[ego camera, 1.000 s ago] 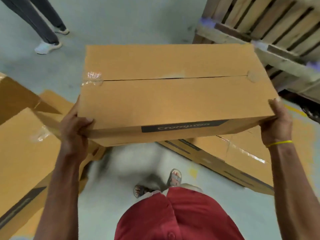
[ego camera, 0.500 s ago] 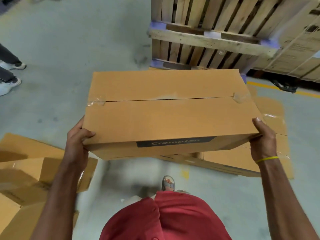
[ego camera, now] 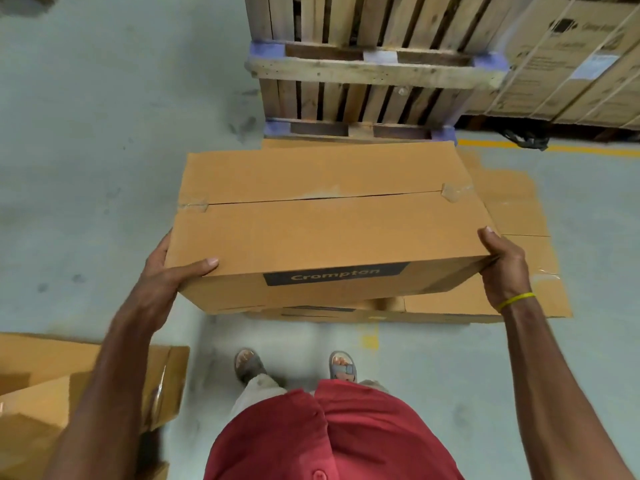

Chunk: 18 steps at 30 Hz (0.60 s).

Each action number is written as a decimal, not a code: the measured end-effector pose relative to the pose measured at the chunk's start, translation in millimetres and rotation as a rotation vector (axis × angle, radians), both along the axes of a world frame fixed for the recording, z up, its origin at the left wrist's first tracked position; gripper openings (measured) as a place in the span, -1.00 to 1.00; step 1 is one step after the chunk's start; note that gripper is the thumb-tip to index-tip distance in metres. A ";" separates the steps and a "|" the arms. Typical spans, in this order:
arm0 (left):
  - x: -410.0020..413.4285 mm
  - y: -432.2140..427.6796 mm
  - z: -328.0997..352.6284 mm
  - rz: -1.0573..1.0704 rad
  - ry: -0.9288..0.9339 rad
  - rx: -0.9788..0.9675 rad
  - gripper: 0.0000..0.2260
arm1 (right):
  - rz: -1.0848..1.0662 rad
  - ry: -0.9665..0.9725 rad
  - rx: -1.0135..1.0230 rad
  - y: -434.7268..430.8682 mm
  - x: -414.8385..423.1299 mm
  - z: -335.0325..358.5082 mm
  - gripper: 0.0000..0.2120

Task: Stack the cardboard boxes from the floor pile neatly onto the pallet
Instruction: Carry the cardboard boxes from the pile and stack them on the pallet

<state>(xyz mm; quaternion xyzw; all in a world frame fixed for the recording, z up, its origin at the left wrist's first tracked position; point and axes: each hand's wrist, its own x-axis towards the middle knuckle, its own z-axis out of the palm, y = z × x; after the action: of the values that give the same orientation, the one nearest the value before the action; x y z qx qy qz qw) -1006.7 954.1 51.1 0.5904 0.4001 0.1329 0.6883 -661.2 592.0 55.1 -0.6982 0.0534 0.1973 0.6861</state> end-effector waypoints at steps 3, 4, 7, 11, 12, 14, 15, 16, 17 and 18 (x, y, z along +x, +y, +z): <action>-1.2 29.1 -3.9 -0.052 0.014 -0.005 -0.13 | -0.014 0.000 -0.071 5.3 -17.1 -3.4 -0.75; -2.0 38.8 -3.6 -0.075 0.006 -0.010 -0.13 | -0.021 -0.005 -0.091 7.4 -24.6 -3.8 -0.74; -1.5 64.0 -1.5 -0.146 -0.008 -0.013 -0.11 | -0.063 -0.027 -0.108 6.3 -45.1 -11.8 -0.73; 4.2 91.8 -2.6 -0.231 -0.023 -0.019 -0.08 | -0.144 -0.007 -0.100 2.2 -75.7 -20.0 -0.62; 7.3 96.8 -3.0 -0.252 -0.024 -0.019 -0.08 | -0.163 0.004 -0.097 0.9 -81.3 -20.4 -0.62; 18.9 107.4 -3.6 -0.295 -0.027 -0.026 -0.08 | -0.205 0.017 -0.113 0.3 -86.6 -20.5 -0.61; 26.7 112.9 -4.8 -0.313 -0.026 -0.029 -0.08 | -0.225 0.017 -0.124 0.8 -86.7 -20.3 -0.61; 35.2 118.4 -5.8 -0.329 -0.025 -0.030 -0.08 | -0.243 0.018 -0.129 3.1 -86.0 -19.3 -0.61; 43.8 123.5 -6.4 -0.343 -0.023 -0.032 -0.08 | -0.257 0.016 -0.131 5.2 -83.3 -18.6 -0.63; 54.1 128.3 -6.9 -0.355 -0.022 -0.034 -0.08 | -0.271 0.017 -0.127 7.9 -77.9 -17.6 -0.65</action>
<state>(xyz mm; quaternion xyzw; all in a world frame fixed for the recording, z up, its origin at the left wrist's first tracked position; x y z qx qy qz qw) -952.6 1082.5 44.2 0.6385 0.2840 0.0088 0.7153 -739.1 599.8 37.5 -0.7248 0.1655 0.1051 0.6605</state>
